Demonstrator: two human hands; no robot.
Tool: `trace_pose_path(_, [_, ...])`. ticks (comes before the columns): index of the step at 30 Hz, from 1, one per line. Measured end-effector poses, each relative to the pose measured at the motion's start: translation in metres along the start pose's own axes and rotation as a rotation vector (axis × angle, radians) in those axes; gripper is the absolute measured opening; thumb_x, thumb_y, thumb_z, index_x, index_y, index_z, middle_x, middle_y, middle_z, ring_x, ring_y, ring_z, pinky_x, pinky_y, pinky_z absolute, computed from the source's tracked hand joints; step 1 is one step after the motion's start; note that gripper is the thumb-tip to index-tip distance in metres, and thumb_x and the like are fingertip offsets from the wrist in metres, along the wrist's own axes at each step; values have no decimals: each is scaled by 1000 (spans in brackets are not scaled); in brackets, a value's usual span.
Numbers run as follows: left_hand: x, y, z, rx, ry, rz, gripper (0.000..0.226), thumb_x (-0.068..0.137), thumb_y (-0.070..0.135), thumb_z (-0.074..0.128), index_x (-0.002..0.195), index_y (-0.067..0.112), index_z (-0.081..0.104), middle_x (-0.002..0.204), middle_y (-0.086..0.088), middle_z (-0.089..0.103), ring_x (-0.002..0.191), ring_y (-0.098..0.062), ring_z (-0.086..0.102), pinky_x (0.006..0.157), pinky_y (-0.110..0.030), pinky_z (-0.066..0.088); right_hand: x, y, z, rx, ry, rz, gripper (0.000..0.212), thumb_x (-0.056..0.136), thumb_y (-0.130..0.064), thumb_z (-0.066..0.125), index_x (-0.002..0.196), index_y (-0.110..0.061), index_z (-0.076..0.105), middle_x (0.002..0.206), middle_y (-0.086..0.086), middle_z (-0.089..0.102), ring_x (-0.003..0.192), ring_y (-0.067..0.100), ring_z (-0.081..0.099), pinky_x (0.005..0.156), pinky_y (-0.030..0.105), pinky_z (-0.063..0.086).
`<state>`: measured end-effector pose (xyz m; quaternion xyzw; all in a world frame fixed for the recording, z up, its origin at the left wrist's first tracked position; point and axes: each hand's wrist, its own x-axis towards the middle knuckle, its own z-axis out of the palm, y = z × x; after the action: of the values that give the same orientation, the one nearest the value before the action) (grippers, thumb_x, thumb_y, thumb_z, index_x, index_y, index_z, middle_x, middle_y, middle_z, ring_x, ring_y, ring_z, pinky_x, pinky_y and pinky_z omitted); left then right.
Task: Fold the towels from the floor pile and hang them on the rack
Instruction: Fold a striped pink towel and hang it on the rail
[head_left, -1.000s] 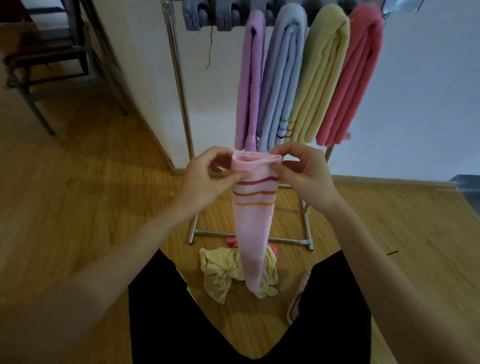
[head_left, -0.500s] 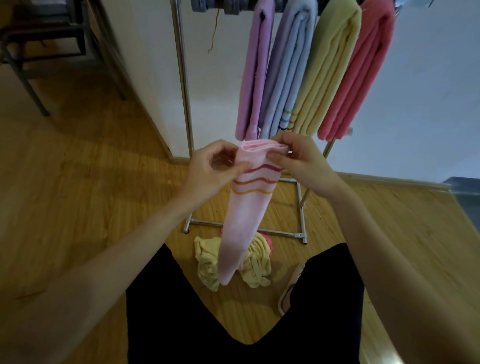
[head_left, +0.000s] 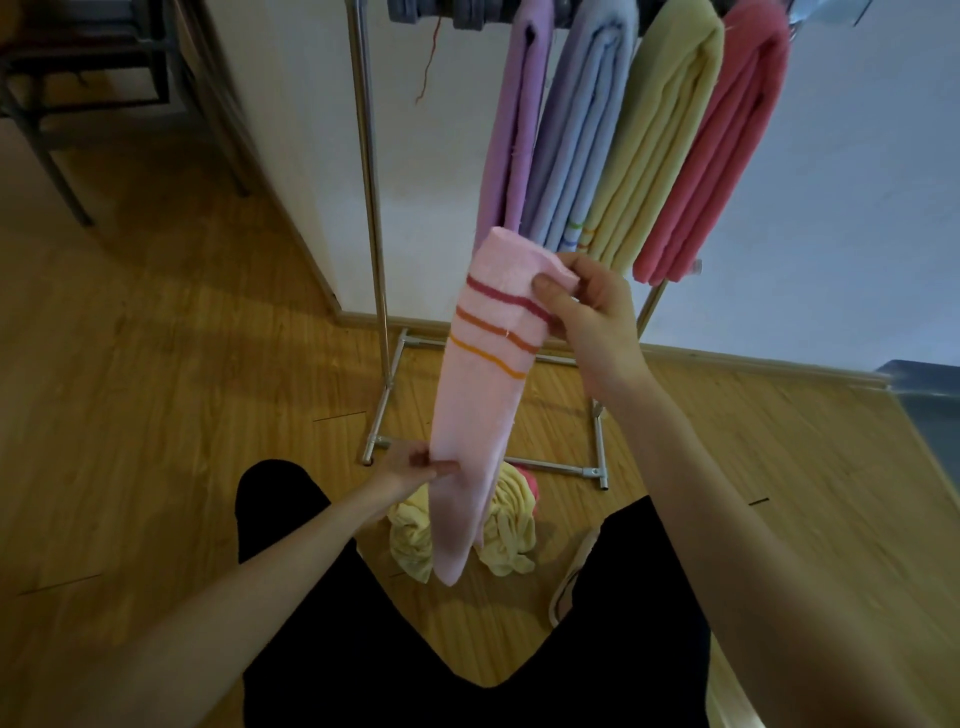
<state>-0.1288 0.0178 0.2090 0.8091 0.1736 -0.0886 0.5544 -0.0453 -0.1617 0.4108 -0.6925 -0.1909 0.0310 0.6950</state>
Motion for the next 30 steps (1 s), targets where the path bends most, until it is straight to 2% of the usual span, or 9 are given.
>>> trace_pose_path(5, [4,-7,-1,-95,-14,-30,9,84,21,71,76,23,67,73,10,66,77,-12,63,60,-14,43,-5,38,-34,-27,363,174,3,88,-7,55,87,-6,58,79,11,55,76,24,54,66,40,51])
trace_pose_path(9, [11,18,-16,-39,8,-24,25,85,29,69,69,10,66,62,4,55,63,-11,51,57,-21,36,-24,74,-56,-137,396,366,10,86,-1,51,76,-2,55,70,6,51,68,20,54,55,26,48])
trace_pose_path(12, [8,60,-30,-30,-52,118,28,85,27,69,87,-2,71,78,-11,66,79,-17,60,70,-30,46,-33,109,-64,-230,353,511,14,79,3,52,90,10,57,77,13,54,76,26,55,62,33,48])
trace_pose_path(14, [1,93,-39,-10,-127,208,21,86,24,68,90,3,72,85,-13,69,83,-18,62,75,-30,49,-36,130,-64,-300,287,647,24,80,1,55,104,2,54,96,13,59,92,26,59,75,36,54])
trace_pose_path(19, [-14,159,-53,124,-350,371,16,86,15,68,71,12,68,64,5,54,62,-5,48,54,-14,36,-40,150,-58,-572,-178,789,48,83,-2,58,128,-5,40,123,15,50,111,28,53,86,38,51])
trace_pose_path(22, [-17,184,-60,208,-428,414,14,86,15,66,87,1,70,76,-4,61,72,-11,55,60,-18,43,-31,140,-49,-796,-283,525,40,92,-12,53,130,-7,45,129,15,51,119,30,49,97,39,45])
trace_pose_path(25, [-19,202,-62,297,-524,414,18,88,16,63,96,3,71,85,-7,67,78,-10,61,64,-17,47,-22,103,-36,-220,-142,304,30,95,1,43,121,-3,56,117,14,63,116,28,55,97,35,45])
trace_pose_path(27, [-19,209,-62,317,-567,406,17,87,20,63,95,7,72,86,-5,69,79,-10,63,66,-19,48,-15,79,-35,133,-288,349,38,88,6,39,121,-1,57,115,9,65,117,26,56,100,34,43])
trace_pose_path(30, [-17,215,-65,326,-561,415,12,86,21,64,89,13,73,79,4,69,75,-8,61,63,-19,46,-8,61,-35,241,-584,332,43,76,-5,47,116,7,56,114,19,60,111,32,54,102,44,39])
